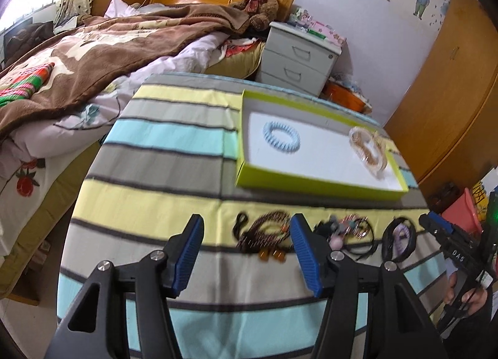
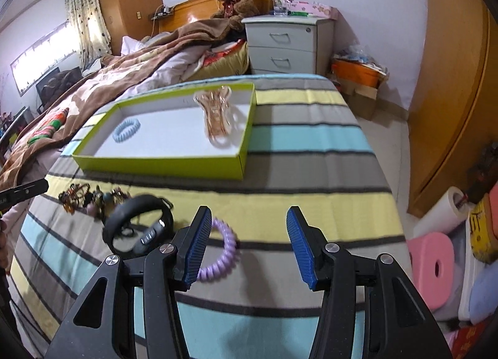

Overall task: Organize jewelry
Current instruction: 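Grasp the purple coil hair tie with the right tool while the left tool reaches the bead bracelet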

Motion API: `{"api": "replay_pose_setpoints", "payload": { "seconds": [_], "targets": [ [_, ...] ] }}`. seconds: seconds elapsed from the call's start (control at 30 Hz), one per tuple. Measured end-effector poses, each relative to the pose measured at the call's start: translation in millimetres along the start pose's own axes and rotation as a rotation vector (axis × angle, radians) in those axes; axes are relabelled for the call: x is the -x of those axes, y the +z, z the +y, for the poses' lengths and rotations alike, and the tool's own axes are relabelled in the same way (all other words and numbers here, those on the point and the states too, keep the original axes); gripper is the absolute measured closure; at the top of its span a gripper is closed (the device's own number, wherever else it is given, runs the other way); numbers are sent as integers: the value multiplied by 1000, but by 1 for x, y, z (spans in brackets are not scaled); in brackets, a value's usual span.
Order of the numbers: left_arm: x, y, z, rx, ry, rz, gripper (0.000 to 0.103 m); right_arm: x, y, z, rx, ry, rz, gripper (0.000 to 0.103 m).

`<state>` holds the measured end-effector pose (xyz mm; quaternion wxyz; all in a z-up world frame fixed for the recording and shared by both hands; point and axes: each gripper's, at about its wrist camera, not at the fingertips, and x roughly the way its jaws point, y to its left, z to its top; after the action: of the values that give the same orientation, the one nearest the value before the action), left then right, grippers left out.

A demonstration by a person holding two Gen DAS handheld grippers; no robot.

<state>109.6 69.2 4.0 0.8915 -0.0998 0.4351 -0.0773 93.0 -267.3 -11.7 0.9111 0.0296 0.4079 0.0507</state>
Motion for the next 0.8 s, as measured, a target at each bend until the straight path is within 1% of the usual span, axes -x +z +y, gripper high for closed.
{"api": "replay_pose_setpoints", "payload": {
  "seconds": [0.1, 0.33, 0.5, 0.77, 0.8],
  "targets": [
    [-1, -7, 4, 7, -7, 12, 43, -2, -7, -1, -3, -3, 21, 52],
    [-5, -21, 8, 9, 2, 38, 41, -10, -18, -3, -2, -2, 58, 52],
    [-8, -26, 12, 24, 7, 53, 41, -13, -16, 1, 16, -2, 66, 52],
    [-11, -28, 11, 27, 15, 63, 41, -17, -16, 15, 79, -65, 78, 52],
    [-12, -28, 11, 26, 17, 65, 41, -17, -16, 17, 88, -74, 78, 53]
  ]
}}
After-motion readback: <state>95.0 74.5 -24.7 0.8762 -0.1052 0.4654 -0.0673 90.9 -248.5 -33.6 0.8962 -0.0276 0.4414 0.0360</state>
